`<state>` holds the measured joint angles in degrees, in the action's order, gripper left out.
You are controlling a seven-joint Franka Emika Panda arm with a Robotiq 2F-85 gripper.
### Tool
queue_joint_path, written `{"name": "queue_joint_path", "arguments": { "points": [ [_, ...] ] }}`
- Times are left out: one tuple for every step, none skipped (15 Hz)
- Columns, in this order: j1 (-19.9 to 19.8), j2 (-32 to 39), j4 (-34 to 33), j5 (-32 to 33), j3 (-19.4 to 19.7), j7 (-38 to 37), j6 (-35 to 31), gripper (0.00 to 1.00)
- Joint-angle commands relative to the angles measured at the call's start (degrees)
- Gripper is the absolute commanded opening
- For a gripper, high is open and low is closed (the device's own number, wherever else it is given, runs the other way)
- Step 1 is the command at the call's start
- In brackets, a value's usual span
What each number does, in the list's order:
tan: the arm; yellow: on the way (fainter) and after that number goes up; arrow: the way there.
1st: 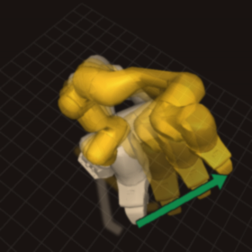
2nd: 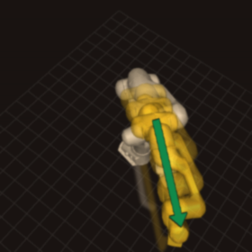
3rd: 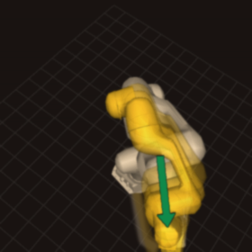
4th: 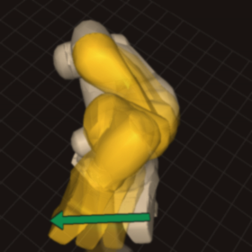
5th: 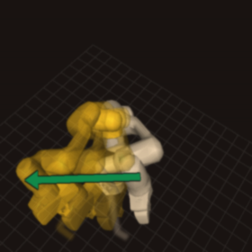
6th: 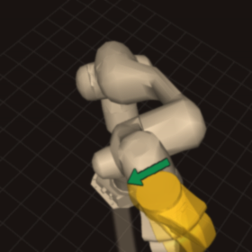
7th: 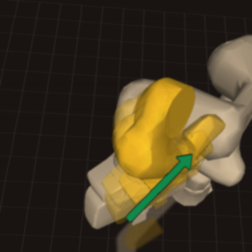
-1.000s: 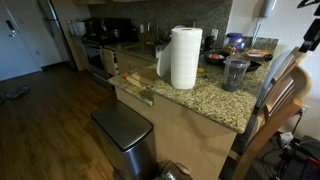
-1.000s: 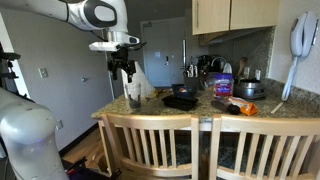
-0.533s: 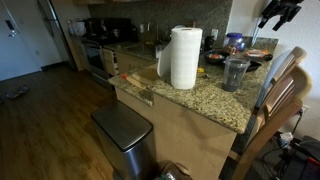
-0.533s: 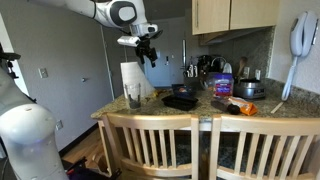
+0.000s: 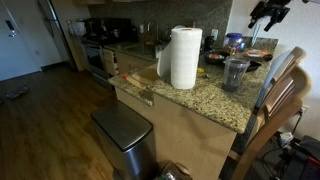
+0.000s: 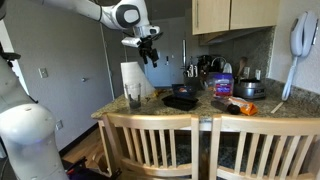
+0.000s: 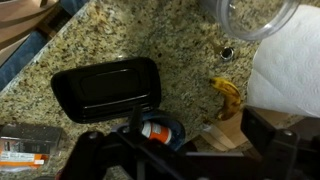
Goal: Take the bottle from the bowl and put it on the counter
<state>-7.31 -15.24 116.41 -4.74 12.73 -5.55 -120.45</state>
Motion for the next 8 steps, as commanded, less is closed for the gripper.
{"name": "queue_joint_path", "arguments": {
  "points": [
    [-1.29, 13.34, -14.16, 0.74, -3.01, -13.04, 1.81, 1.0],
    [-1.26, 16.31, -17.44, 1.15, -3.23, -16.75, 2.88, 1.0],
    [-1.25, 19.58, -20.88, 2.06, -3.25, -20.61, 2.49, 1.0],
    [-1.16, 22.63, -24.23, 2.95, -2.99, -24.16, 2.81, 1.0],
    [-1.16, 26.1, -27.55, 3.13, -2.38, -27.01, 2.79, 1.0],
    [-1.31, 29.0, -30.72, 3.13, -1.71, -29.13, 3.18, 1.0],
    [-1.66, 31.74, -33.89, 3.23, -0.9, -30.63, 3.36, 1.0],
    [-2.06, 34.48, -36.98, 2.88, -0.25, -31.73, 3.62, 1.0]
  ]
}}
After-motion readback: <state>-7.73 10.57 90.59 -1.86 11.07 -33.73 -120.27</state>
